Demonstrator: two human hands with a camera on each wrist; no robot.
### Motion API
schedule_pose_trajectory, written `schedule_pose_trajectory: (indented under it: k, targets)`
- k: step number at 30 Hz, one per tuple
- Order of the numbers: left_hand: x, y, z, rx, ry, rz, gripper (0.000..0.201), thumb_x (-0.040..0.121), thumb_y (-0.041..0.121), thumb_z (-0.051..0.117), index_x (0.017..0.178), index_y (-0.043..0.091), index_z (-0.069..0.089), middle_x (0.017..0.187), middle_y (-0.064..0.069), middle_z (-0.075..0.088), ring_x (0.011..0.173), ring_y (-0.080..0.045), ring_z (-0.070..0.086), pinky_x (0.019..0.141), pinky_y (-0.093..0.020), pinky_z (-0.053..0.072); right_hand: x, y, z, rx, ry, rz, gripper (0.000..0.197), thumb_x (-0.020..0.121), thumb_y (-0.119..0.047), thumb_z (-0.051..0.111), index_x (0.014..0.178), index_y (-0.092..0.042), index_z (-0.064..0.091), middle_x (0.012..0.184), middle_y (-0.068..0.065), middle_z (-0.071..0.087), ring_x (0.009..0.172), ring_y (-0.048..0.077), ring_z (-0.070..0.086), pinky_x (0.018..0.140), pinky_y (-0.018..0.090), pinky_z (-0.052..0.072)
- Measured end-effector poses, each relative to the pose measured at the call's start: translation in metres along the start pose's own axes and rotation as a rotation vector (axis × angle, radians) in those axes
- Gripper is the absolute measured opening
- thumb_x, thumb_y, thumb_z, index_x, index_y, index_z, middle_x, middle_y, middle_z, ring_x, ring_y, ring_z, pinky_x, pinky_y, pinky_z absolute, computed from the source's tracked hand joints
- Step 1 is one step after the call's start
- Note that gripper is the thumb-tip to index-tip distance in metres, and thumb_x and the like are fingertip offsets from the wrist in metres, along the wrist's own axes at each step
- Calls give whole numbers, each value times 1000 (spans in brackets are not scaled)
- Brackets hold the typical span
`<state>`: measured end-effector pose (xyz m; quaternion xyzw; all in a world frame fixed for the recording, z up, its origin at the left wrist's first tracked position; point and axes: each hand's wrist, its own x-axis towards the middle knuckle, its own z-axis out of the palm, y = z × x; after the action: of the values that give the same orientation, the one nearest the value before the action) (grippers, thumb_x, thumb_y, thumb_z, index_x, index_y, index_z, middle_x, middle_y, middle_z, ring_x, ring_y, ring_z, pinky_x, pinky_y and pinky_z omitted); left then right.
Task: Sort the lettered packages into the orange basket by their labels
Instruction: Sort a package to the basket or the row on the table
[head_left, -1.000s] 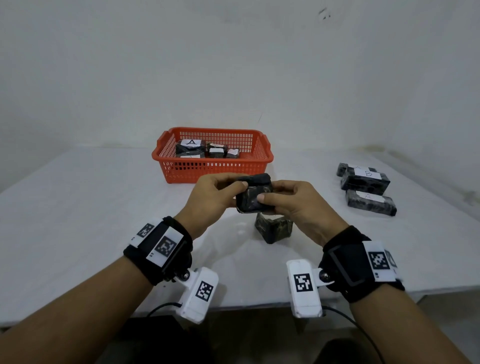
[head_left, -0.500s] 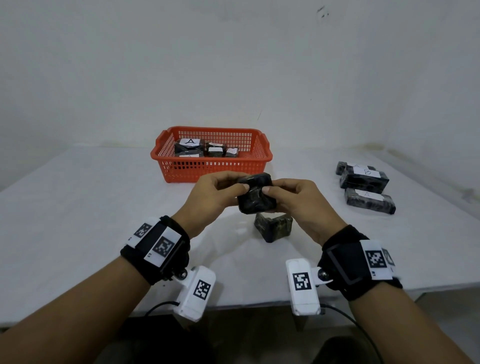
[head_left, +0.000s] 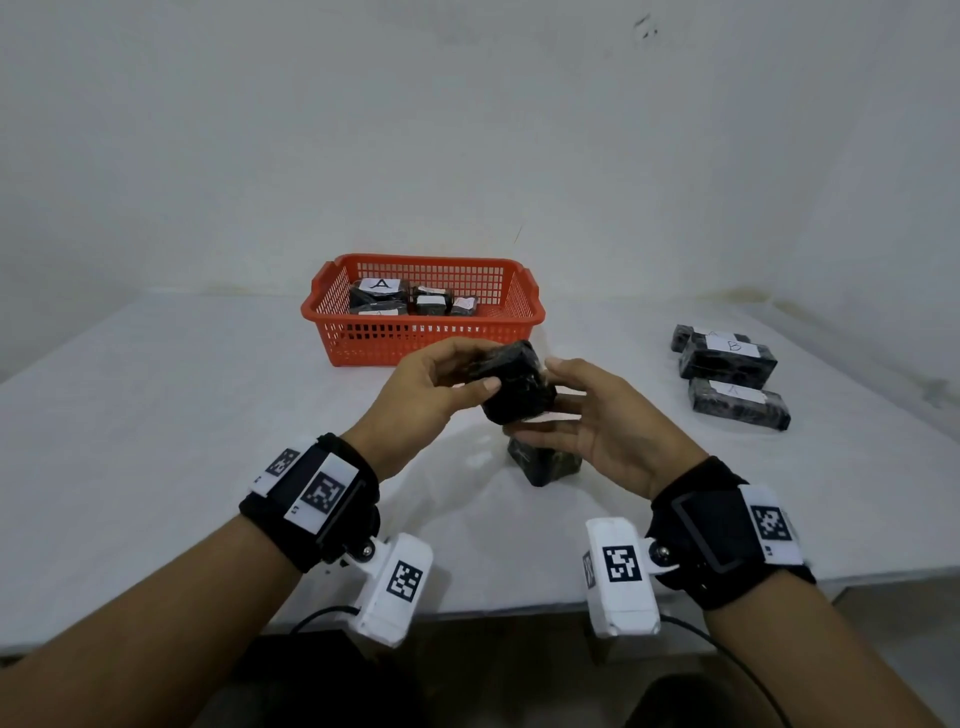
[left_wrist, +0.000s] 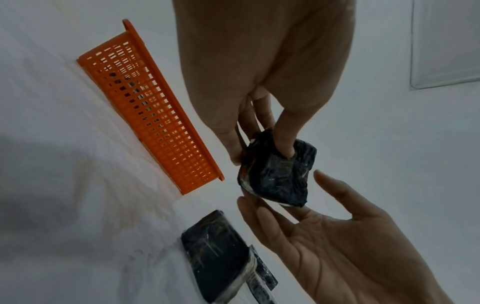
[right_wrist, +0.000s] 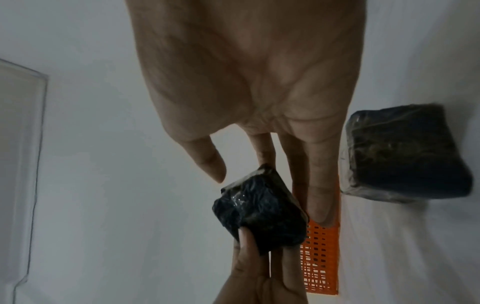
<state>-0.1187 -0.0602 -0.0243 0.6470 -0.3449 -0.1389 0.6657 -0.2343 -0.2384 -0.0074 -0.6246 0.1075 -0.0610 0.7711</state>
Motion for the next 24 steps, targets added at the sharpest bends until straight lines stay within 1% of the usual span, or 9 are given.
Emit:
schedule_pose_trajectory:
  k: [3, 6, 8, 11, 12, 14, 16, 19, 24]
  targets:
    - [-1, 0, 3, -46, -39, 12, 32, 96, -4, 65, 120, 16, 68, 126, -7, 73, 124, -21, 67, 109, -41, 52, 1, 1, 1, 64, -27, 32, 33, 103, -22, 59, 127, 0, 67, 123, 28, 71, 110, 43, 73, 100, 44, 59]
    - [-3, 4, 5, -33, -41, 24, 33, 96, -3, 64, 126, 12, 65, 127, -5, 73, 123, -16, 67, 102, -31, 56, 3, 4, 2, 71, -13, -44, 33, 104, -18, 58, 126, 4, 66, 121, 27, 72, 112, 39, 73, 97, 41, 61]
    - [-4, 11, 5, 29, -39, 39, 34, 93, 7, 71, 126, 11, 66, 125, -3, 74, 117, -13, 69, 95, -24, 57, 6, 6, -1, -54, 59, -157, 28, 101, -17, 63, 118, 4, 70, 115, 23, 75, 110, 38, 74, 97, 42, 60]
    - [-6, 16, 6, 51, -48, -14, 42, 86, 29, 76, 124, 12, 68, 120, -5, 75, 111, -18, 73, 96, -31, 59, 8, 8, -4, -194, 132, -276, 22, 92, -15, 76, 110, -2, 76, 106, 17, 79, 103, 32, 77, 98, 41, 60]
    - [-6, 15, 7, 59, -31, -37, 38, 88, 28, 76, 122, 12, 69, 118, -7, 75, 109, -21, 74, 96, -34, 60, 8, 9, -4, -237, 144, -302, 22, 90, -14, 78, 109, -4, 77, 104, 15, 80, 100, 29, 78, 96, 38, 60]
    - [-5, 12, 8, 78, 18, -52, 24, 94, 15, 73, 118, 11, 70, 111, -9, 77, 106, -27, 75, 93, -35, 62, 6, 9, -3, -307, 147, -329, 21, 88, -14, 81, 109, -7, 78, 103, 11, 80, 97, 24, 78, 91, 31, 61]
    - [-3, 9, 7, 77, 72, -51, 19, 95, 6, 69, 114, 9, 71, 106, -10, 78, 103, -29, 75, 90, -36, 63, 7, 10, -3, -332, 132, -308, 21, 90, -15, 79, 110, -10, 78, 105, 9, 80, 100, 23, 77, 92, 32, 60]
    - [-4, 7, 6, 44, 91, -69, 17, 94, 2, 69, 110, 8, 73, 107, -14, 78, 101, -29, 76, 93, -44, 62, 8, 13, -4, -226, 106, -239, 19, 94, -9, 73, 113, -6, 74, 106, 13, 80, 101, 26, 77, 93, 36, 61]
    - [-5, 2, 8, -42, 40, -151, 24, 94, -1, 68, 116, 7, 68, 117, -18, 74, 110, -35, 73, 103, -49, 56, 9, 16, -4, -269, 156, -291, 19, 92, -4, 74, 111, -2, 75, 98, 12, 80, 86, 17, 78, 75, 20, 58]
